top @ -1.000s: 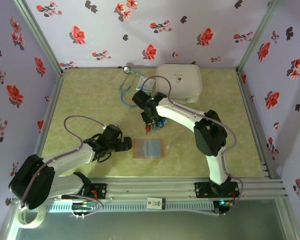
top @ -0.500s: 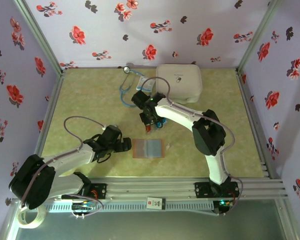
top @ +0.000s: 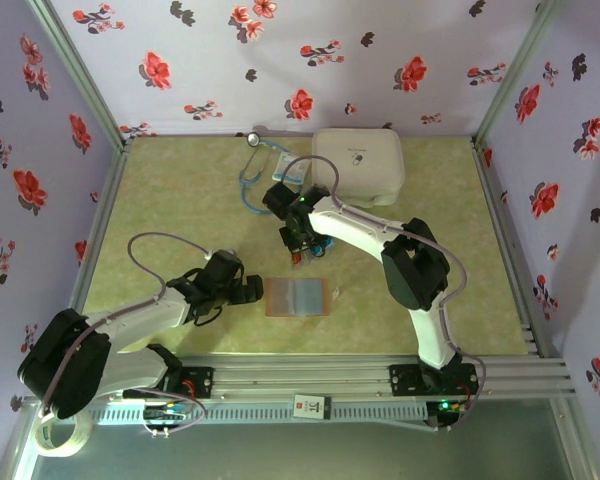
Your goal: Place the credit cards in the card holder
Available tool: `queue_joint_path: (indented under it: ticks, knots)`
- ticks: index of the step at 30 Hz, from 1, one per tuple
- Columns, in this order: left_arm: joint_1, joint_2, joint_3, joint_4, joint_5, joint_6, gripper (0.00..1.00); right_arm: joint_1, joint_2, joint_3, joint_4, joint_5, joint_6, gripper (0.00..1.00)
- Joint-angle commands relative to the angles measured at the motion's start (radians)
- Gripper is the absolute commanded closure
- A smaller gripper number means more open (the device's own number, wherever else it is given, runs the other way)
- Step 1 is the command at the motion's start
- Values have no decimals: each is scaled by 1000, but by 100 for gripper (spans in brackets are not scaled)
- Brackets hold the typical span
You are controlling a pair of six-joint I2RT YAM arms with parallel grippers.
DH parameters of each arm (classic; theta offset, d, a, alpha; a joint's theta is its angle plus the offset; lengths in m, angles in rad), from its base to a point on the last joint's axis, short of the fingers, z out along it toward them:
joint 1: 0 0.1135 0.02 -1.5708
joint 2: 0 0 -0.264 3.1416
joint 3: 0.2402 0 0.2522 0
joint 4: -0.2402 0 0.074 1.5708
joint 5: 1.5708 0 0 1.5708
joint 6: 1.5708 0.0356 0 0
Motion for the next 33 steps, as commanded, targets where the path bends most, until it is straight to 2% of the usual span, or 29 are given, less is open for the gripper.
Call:
queue_joint_path:
  ticks: [1,23,28,33]
  knots:
    - [8,-1,-12,19,9,12,0,-10,1,31,-25,19,-2,84]
    - [9,13,-5,26,20,14,0,-23,5,49,-28,20,-7,91]
    - [8,16,-5,26,23,14,0,-25,4,45,-26,7,-5,100]
    - [9,11,1,18,25,22,0,-28,-41,52,-37,9,-7,100]
